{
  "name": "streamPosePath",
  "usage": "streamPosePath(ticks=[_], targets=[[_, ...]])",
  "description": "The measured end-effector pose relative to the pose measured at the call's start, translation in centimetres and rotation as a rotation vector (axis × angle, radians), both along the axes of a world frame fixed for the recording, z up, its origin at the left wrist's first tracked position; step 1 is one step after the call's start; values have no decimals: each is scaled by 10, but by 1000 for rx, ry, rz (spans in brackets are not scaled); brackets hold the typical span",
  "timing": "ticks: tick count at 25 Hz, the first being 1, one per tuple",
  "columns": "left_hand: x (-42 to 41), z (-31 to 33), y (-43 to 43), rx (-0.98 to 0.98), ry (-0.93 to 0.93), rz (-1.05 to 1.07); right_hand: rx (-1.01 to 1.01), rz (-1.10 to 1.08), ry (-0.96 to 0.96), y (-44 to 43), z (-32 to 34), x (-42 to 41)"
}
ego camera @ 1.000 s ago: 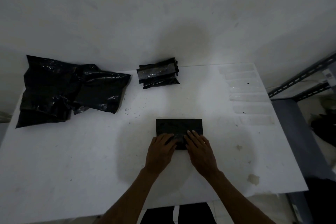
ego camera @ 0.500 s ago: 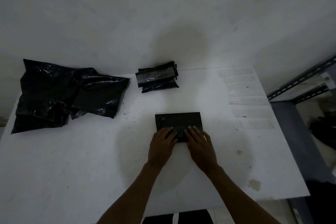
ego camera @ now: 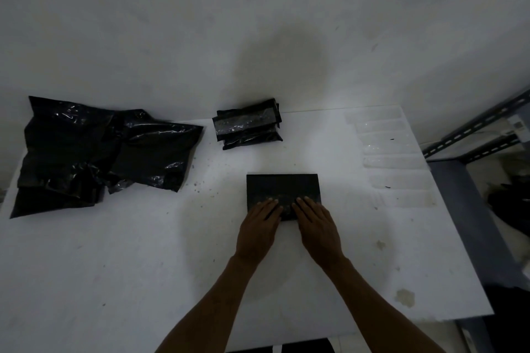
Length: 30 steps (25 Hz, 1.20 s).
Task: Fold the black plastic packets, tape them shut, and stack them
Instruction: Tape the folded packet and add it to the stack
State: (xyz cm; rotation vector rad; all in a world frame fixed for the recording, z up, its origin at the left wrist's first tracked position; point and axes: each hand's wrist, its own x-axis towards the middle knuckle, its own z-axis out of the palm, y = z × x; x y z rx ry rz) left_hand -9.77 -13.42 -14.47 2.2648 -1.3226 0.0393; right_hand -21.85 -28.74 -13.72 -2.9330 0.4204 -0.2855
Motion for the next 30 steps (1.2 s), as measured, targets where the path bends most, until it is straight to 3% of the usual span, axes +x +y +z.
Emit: streamPosePath(ticks=[9,17,30], targets=[[14,-2,-32,-3,34,24,48,-83,-9,-18,11,13],[6,6,-69,-55,35,18,198,-450,-31,-69,11,-27],[2,3,-94,-62,14,19,137,-1112,-25,-223,19,-75]])
